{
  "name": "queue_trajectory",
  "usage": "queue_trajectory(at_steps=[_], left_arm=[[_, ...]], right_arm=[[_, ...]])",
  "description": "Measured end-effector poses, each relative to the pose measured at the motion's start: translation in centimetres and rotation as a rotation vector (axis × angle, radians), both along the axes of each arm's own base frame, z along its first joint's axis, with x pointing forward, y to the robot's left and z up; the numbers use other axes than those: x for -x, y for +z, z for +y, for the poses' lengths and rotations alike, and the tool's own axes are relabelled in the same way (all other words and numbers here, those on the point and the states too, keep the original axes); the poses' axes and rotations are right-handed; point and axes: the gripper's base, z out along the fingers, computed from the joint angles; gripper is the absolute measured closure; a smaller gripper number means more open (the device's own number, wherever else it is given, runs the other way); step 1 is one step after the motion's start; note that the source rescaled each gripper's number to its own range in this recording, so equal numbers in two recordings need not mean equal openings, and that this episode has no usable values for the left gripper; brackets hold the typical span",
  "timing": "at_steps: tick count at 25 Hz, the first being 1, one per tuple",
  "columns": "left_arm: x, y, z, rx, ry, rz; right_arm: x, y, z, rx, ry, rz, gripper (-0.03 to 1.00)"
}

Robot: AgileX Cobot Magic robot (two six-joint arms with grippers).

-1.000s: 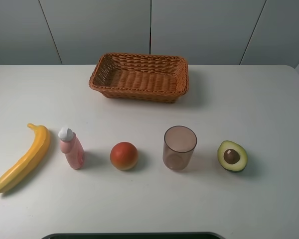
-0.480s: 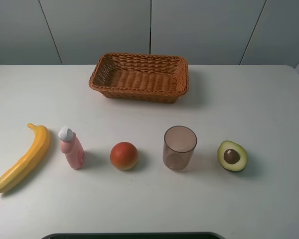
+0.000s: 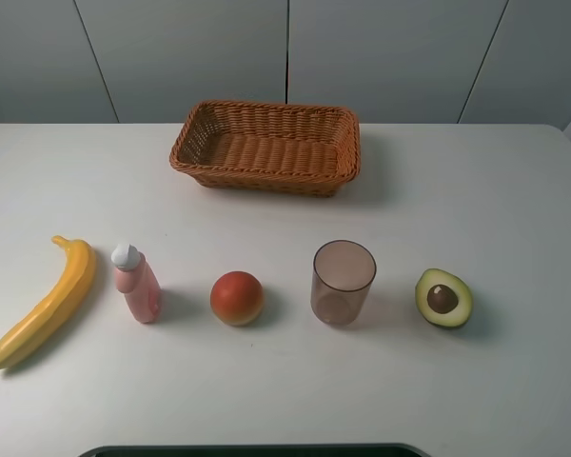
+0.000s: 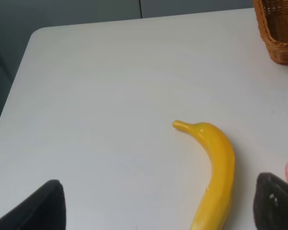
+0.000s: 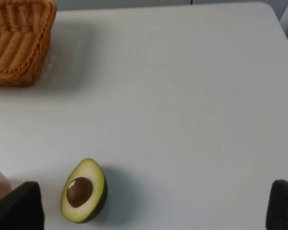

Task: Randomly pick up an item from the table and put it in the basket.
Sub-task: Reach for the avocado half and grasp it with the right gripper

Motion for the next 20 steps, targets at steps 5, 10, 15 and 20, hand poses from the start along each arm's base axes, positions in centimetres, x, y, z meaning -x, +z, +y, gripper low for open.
queue_trajectory(at_steps=[5,10,15,20], left_arm=[[0.0,0.0,0.0,0.000,0.000,0.000],[0.0,0.0,0.0,0.000,0.000,0.000],[0.0,0.0,0.0,0.000,0.000,0.000],[0.0,0.0,0.0,0.000,0.000,0.000]], right_arm=[[-7.2,2.4,0.1,0.014,0.077,0.207,-0.03],[-14.7,0.0,0.2,-0.025,0.134,0.436,-0.03],[-19.5,-4.8,0.9,-0.034,0.172,0.624,-0.03],[-21.7,-8.4,3.1,-0.024,0.219,0.737,-0.03]])
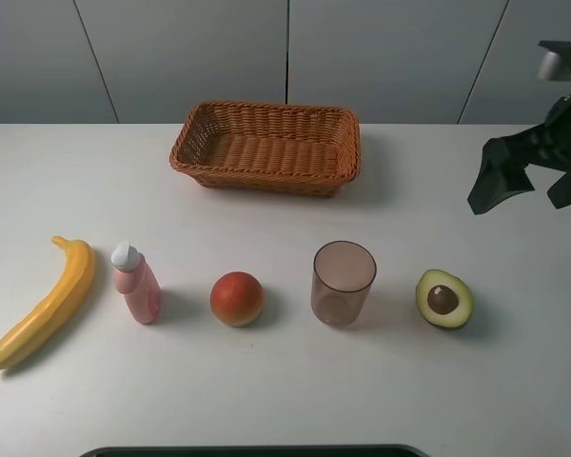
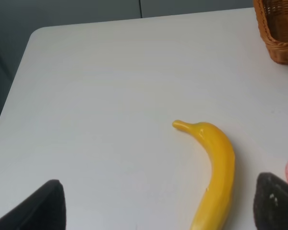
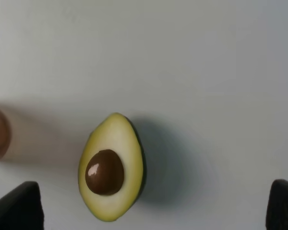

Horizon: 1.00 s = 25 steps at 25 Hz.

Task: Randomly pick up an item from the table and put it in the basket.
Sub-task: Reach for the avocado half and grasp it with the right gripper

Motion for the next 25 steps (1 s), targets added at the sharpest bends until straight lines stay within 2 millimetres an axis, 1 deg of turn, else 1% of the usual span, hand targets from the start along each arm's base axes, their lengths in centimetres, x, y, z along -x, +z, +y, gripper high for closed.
queue_trajectory(at_steps=[4,6,10,13,16,18,25], left_arm=[[0.0,0.0,0.0,0.000,0.000,0.000],[0.0,0.0,0.0,0.000,0.000,0.000],[0.0,0.0,0.0,0.000,0.000,0.000],[0.0,0.0,0.0,0.000,0.000,0.000],[0.0,0.0,0.0,0.000,0.000,0.000],[0.0,0.0,0.0,0.000,0.000,0.000],[0.0,0.0,0.0,0.000,0.000,0.000]], right_arm=[[-0.6,-3.4,1.0,0.002,0.010,0.074,-0.03],[-0.5,-5.1,1.1,0.003,0.004,0.106,-0.03],[0.2,-7.6,1.1,-0.002,-0.015,0.146,-0.03],[1.0,-8.7,1.6,-0.014,-0.019,0.155,-0.03],[1.6,-9.4,2.3,-0.030,-0.017,0.144,-0.03],[1.8,-9.9,2.3,-0.036,-0.028,0.148,-0.03],[1.9,-11.7,2.5,-0.045,-0.038,0.215,-0.03]])
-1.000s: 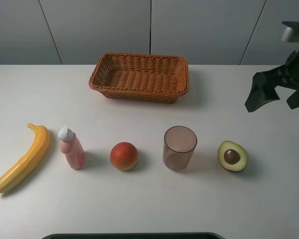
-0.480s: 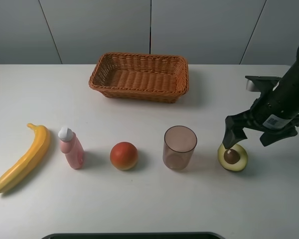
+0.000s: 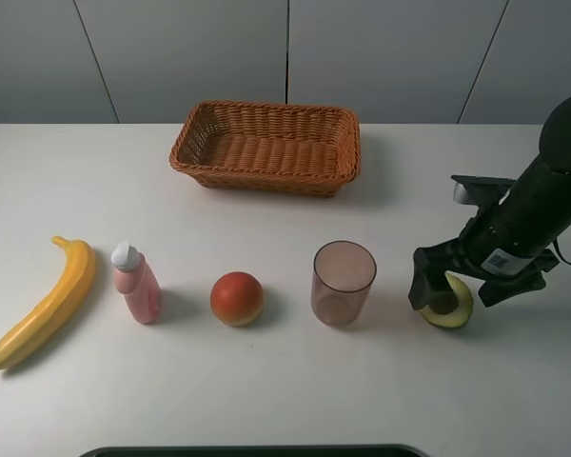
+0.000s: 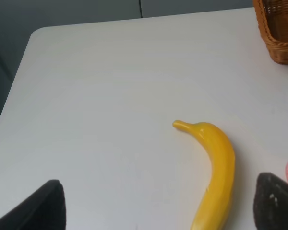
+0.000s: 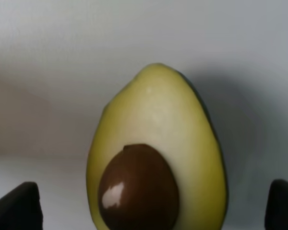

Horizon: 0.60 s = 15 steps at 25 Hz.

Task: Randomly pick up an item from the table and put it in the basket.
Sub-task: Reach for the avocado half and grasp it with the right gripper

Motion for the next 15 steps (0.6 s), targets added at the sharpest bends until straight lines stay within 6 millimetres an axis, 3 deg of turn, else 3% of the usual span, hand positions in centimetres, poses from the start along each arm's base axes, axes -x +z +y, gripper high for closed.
queue_trajectory(at_steps=[6,15], left_arm=[[0.0,0.0,0.0,0.000,0.000,0.000],[0.0,0.0,0.0,0.000,0.000,0.000]], right_arm=[[-0.1,-1.2,0.0,0.006,0.007,0.031,-0.03],[-0.2,-1.4,0.0,0.007,0.005,0.027,-0.03]])
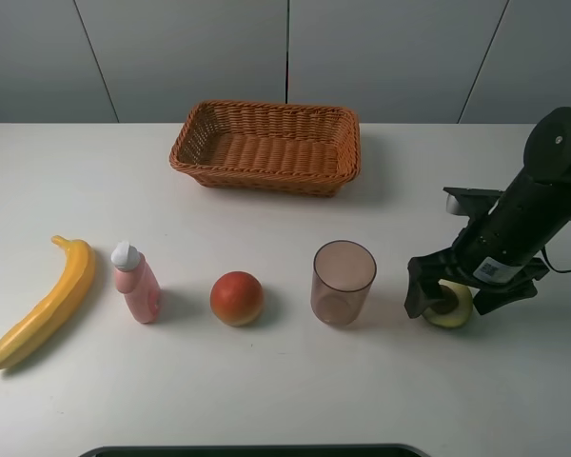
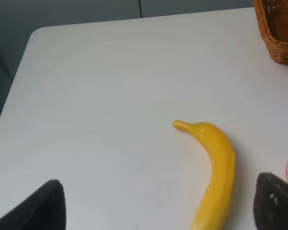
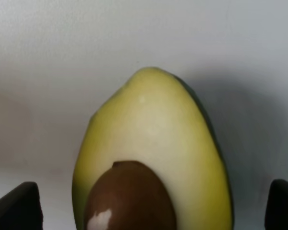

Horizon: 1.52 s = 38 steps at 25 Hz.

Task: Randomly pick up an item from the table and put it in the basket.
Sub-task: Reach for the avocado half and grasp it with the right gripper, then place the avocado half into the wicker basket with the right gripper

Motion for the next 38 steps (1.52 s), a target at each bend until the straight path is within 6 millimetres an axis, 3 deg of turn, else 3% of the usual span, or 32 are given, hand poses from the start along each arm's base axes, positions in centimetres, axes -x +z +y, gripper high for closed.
queue_trajectory(at_steps=[1,3,6,7,19,22,27,33,38], left_arm=[[0.0,0.0,0.0,0.000,0.000,0.000],[0.0,0.0,0.0,0.000,0.000,0.000],[0.0,0.0,0.0,0.000,0.000,0.000],[0.0,0.0,0.0,0.000,0.000,0.000],[0.0,0.0,0.0,0.000,0.000,0.000],[0.0,0.0,0.0,0.000,0.000,0.000],[0.0,0.0,0.0,0.000,0.000,0.000],[0.0,0.0,0.0,0.000,0.000,0.000],[0.0,0.0,0.0,0.000,0.000,0.000]], right_arm=[[0.0,0.0,0.0,0.000,0.000,0.000,-0.03],[0.0,0.0,0.0,0.000,0.001,-0.005,0.15],[-0.1,0.0,0.0,0.001,-0.003,-0.015,0.81],[-0.1,0.0,0.0,0.001,-0.006,-0.015,0.97],[-0.2,0.0,0.0,0.001,-0.012,-0.019,0.96],[-0.6,1.3,0.2,-0.010,-0.004,-0.033,0.96],[-3.1,6.7,0.5,-0.017,0.052,-0.142,0.96],[-7.5,14.4,1.2,-0.041,0.059,-0.394,0.96],[-10.2,19.5,2.3,-0.085,0.098,-0.589,0.96]])
